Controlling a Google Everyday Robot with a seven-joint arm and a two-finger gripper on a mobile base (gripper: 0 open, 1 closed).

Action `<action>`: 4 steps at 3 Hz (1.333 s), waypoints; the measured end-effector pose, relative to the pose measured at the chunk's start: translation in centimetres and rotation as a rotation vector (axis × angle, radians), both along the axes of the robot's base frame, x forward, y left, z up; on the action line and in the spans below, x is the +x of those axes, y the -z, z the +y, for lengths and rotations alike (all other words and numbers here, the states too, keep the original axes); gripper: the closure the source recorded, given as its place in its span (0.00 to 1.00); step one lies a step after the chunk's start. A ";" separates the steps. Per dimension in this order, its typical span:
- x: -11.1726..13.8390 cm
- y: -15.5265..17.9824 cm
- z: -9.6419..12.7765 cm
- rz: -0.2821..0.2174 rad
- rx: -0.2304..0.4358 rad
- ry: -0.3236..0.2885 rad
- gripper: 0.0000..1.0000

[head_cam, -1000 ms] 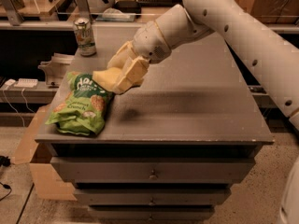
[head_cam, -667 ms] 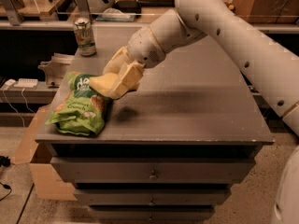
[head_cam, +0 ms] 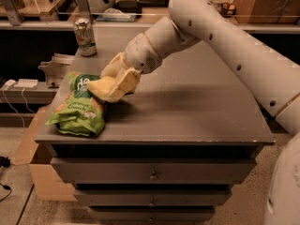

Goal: Move sponge near green rice chip bag

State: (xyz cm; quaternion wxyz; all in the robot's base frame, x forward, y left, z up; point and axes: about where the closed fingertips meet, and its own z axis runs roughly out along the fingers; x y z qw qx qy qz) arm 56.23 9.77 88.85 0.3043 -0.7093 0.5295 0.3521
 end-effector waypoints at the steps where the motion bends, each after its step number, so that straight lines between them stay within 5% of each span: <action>1: 0.1 0.5 0.0 0.008 -0.006 -0.002 0.13; 2: 0.2 0.8 -0.1 0.013 -0.006 -0.001 0.00; 4: 1.7 1.1 -2.1 -0.018 -0.039 0.041 0.00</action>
Offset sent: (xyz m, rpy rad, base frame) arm 0.0053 -0.0074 -0.0094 -0.0052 0.0160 -0.0084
